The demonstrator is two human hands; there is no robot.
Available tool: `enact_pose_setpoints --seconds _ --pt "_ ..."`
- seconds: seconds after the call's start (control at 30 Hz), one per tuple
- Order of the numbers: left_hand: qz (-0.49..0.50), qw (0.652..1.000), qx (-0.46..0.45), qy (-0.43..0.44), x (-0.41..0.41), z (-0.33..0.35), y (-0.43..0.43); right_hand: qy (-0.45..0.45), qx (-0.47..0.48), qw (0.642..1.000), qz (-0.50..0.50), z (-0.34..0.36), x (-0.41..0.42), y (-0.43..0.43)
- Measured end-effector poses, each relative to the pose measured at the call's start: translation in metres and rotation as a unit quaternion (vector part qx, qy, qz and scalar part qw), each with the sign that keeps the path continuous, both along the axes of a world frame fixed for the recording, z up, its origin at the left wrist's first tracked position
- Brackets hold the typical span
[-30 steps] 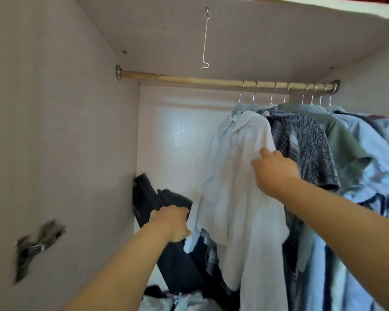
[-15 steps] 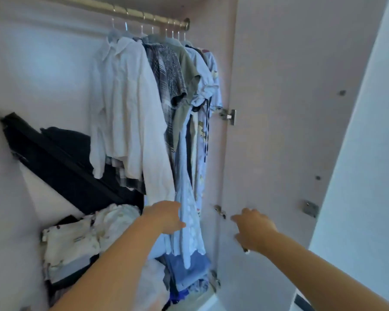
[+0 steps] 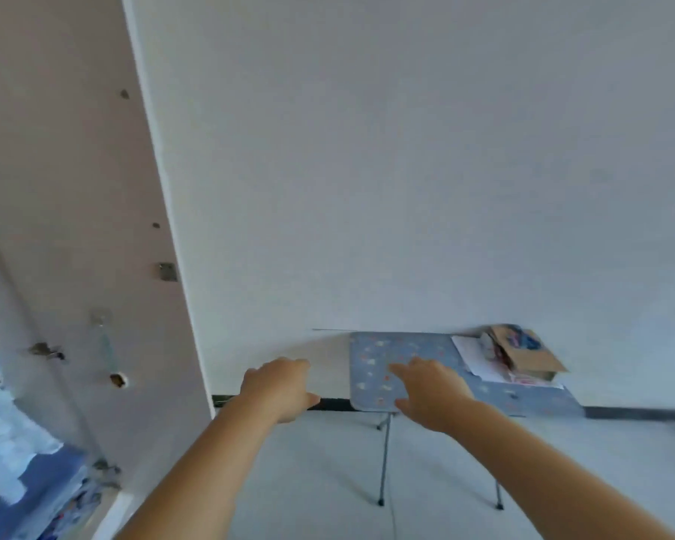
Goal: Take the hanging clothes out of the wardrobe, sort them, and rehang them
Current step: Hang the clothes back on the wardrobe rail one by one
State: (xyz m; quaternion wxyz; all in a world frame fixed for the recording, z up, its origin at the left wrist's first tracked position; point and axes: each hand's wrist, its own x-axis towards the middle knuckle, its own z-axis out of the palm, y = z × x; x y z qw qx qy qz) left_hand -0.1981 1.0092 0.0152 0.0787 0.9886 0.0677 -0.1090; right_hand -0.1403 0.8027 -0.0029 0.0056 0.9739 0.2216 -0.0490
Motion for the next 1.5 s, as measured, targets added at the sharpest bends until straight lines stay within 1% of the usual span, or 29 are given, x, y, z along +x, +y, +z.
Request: enact_pose_setpoints --seconds 0.13,0.23,0.33,0.5,0.7,0.9,1.1,1.2,1.3,1.4,1.5 --pt "-0.135 0.991 0.004 0.012 -0.007 -0.015 -0.152 0.015 0.013 0.993 -0.116 -0.009 -0.065 -0.158" --pt "-0.241 0.970 0.007 0.031 -0.027 -0.025 -0.276 0.025 0.022 0.977 -0.211 -0.018 -0.134 -0.273" --pt "-0.342 0.939 0.002 0.042 -0.057 -0.030 -0.394 0.036 0.043 0.947 -0.317 -0.022 -0.211 -0.373" --pt "-0.487 0.872 0.002 0.046 -0.124 -0.028 -0.562 0.035 0.065 0.875 -0.479 -0.022 -0.330 -0.501" --pt "-0.632 0.774 0.021 0.044 -0.190 -0.036 -0.716 0.038 0.078 0.778 -0.622 -0.034 -0.428 -0.600" --pt "-0.731 0.681 0.026 0.033 -0.236 -0.046 -0.838 0.043 0.086 0.683 -0.724 -0.041 -0.493 -0.668" --pt "-0.790 0.611 0.026 0.044 -0.289 -0.061 -0.930 0.035 0.111 0.613 -0.782 -0.053 -0.557 -0.717" --pt "-0.804 0.591 0.031 0.062 -0.317 -0.072 -0.970 0.039 0.122 0.588 -0.798 -0.064 -0.590 -0.745" --pt "-0.808 0.585 0.021 0.063 -0.342 -0.088 -1.013 0.047 0.128 0.579 -0.804 -0.080 -0.618 -0.784" --pt "-0.802 0.594 0.025 0.058 -0.368 -0.108 -1.061 0.062 0.130 0.585 -0.798 -0.100 -0.644 -0.835" --pt "-0.786 0.614 0.032 0.066 -0.398 -0.128 -1.116 0.068 0.145 0.600 -0.784 -0.120 -0.671 -0.900"
